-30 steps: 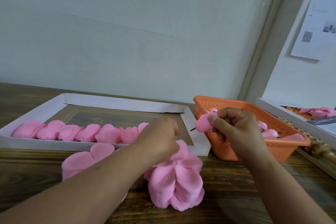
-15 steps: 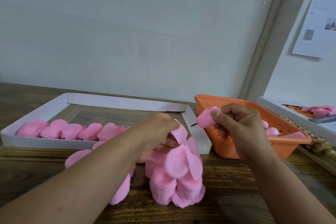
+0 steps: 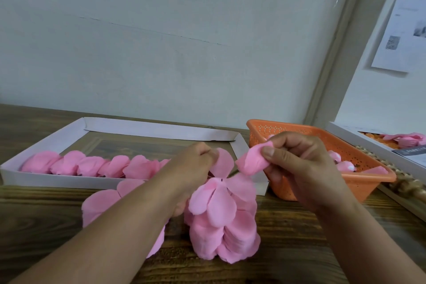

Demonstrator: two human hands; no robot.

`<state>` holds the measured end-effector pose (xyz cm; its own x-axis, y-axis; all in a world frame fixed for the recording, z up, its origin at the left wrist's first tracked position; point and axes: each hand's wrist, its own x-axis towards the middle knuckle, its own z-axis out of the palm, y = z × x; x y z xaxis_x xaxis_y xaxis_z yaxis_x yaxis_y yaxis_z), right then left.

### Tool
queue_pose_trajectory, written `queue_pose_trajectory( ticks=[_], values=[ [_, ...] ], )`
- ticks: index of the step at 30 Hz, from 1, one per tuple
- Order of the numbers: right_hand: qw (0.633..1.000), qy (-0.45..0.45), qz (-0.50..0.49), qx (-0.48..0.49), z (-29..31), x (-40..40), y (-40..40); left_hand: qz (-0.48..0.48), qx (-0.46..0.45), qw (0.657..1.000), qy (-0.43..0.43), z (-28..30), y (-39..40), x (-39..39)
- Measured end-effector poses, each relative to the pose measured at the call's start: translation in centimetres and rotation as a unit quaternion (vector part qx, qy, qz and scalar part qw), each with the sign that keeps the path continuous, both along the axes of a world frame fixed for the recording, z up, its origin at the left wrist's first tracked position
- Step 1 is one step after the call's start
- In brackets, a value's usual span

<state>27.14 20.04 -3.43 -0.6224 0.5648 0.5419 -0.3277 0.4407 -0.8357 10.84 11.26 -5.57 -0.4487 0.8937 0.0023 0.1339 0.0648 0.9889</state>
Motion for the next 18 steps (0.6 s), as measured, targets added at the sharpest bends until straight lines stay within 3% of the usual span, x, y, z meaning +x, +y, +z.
queue_pose_trajectory(
  ticks=[9,18],
  values=[
    [0.998,-0.041,-0.024,0.045,0.1,-0.1,-1.1,0.05,0.046,0.996,0.058,0.0,-0.1,1.0],
    [0.97,-0.099,-0.117,0.187,0.3,0.1,-1.5,-0.082,0.042,0.983,-0.162,1.2,-1.8,1.1]
  ],
)
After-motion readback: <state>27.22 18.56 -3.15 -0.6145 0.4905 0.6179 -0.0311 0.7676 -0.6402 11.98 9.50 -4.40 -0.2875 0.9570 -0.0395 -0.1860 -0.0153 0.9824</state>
